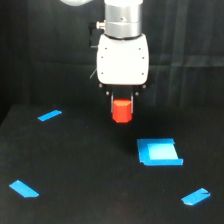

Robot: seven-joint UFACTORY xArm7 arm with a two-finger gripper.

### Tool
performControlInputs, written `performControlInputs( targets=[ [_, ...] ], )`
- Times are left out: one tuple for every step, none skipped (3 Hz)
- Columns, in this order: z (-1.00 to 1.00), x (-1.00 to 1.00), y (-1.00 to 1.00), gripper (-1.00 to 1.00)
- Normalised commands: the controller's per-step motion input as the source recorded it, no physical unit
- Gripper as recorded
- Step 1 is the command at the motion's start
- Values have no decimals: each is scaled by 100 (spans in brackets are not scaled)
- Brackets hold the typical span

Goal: Pick up the red object from the table

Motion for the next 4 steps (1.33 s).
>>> performControlInputs(
  targets=[
    [22, -8, 4, -96],
    [21, -5, 1, -100],
    [21, -9, 6, -95],
    [5, -11, -2, -100]
  ],
)
